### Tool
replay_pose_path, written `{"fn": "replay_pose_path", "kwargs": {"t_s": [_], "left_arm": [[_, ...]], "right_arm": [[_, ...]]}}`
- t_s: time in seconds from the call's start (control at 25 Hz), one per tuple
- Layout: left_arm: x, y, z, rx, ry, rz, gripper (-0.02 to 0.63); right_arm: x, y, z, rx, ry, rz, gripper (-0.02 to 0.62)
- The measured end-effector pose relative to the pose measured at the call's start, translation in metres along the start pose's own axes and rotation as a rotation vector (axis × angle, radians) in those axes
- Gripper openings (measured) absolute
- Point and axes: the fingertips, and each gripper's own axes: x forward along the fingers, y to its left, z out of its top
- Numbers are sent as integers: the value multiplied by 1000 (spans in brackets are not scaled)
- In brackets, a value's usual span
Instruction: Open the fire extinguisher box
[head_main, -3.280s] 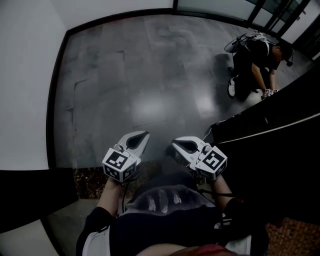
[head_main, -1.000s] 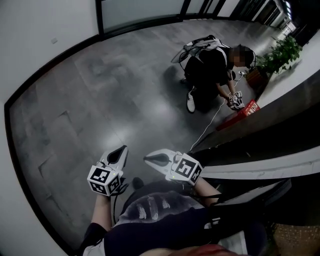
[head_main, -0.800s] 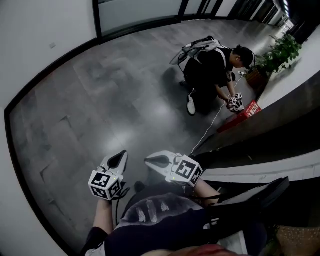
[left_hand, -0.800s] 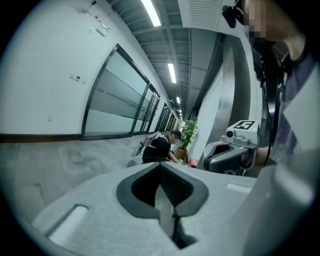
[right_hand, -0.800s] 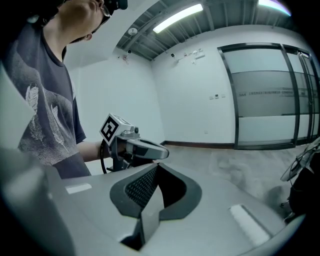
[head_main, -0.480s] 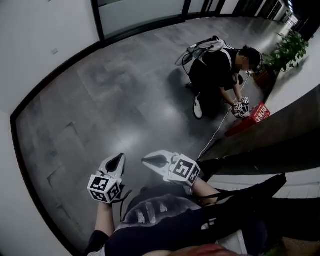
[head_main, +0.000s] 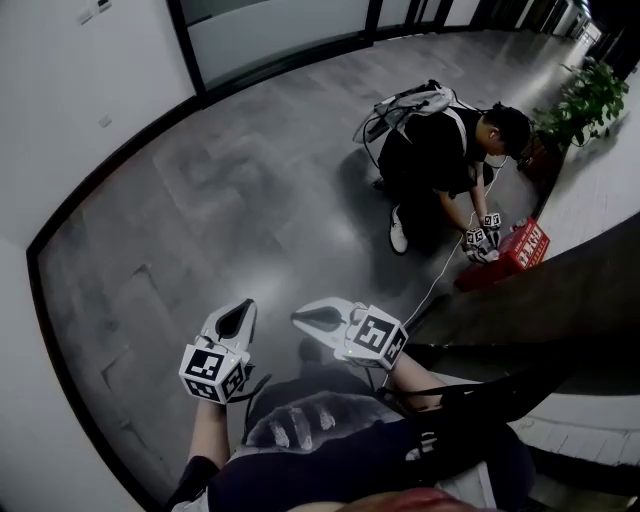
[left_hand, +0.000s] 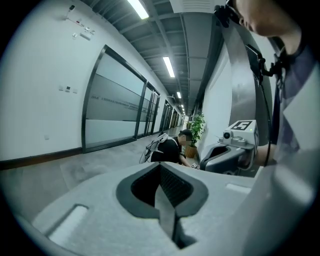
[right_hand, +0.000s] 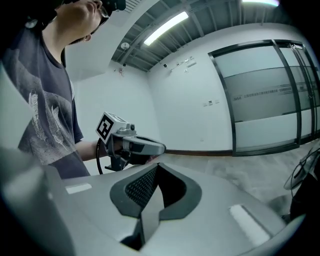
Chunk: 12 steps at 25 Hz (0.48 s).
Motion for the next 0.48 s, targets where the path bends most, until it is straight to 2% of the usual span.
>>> {"fn": "replay_pose_path", "kwargs": {"t_s": [0.2, 0.48], "left_arm": [[29, 1, 4, 11, 29, -8, 0], [41, 27, 8, -30, 8, 46, 0]], "right_arm": [[-5, -23, 8, 2, -16, 16, 2], [11, -42, 6, -18, 26, 83, 2]]}}
